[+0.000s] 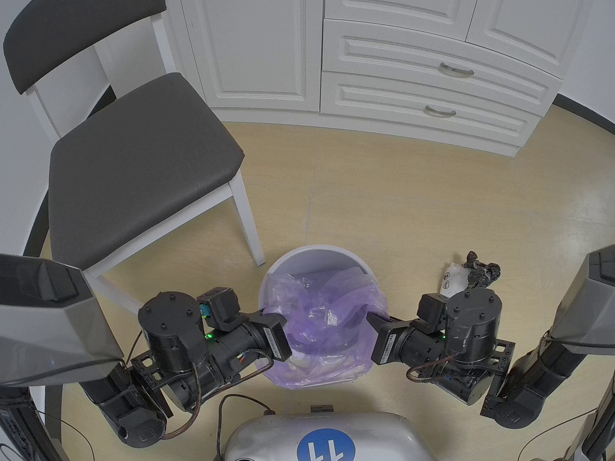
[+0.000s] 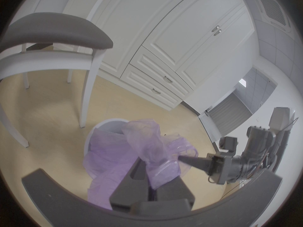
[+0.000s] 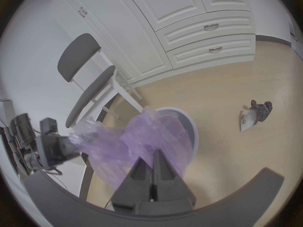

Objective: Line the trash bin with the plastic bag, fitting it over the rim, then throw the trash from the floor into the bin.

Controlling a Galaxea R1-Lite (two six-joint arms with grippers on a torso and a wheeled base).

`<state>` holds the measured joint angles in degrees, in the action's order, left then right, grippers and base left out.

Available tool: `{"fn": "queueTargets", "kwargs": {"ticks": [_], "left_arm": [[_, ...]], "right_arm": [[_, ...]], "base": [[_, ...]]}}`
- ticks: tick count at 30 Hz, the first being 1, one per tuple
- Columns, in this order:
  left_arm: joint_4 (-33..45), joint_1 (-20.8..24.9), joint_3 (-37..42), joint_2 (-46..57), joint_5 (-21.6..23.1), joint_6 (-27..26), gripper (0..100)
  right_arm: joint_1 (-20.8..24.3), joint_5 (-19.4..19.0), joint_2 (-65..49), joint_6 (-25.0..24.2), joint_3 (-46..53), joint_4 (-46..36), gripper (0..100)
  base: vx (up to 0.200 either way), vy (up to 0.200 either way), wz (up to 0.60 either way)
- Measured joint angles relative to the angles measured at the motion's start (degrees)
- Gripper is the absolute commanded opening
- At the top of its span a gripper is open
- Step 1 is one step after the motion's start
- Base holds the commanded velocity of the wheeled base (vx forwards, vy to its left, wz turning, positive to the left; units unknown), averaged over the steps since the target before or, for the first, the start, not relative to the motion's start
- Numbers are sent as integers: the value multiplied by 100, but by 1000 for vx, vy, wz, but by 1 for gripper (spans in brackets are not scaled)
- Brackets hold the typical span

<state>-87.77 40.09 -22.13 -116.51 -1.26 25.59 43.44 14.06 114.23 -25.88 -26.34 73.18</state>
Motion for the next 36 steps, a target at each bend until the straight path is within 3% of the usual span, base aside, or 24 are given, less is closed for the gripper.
{"fn": "queueTargets", "kwargs": {"ticks": [14,21,36], "left_arm": [[5,-94,-39,-107,39,30,0],[2,-123,-297,-402,2,430,0],[2,-739,-1207,-933,-207,1209,0]], "right_arm": [[-182,26,675,-204,-308,34,0],[-334,11,907,-252,-472,67,0],[-841,6,1107,-447,-780,91,0]], "base": [[0,0,0],[0,0,0],[0,0,0]]}}
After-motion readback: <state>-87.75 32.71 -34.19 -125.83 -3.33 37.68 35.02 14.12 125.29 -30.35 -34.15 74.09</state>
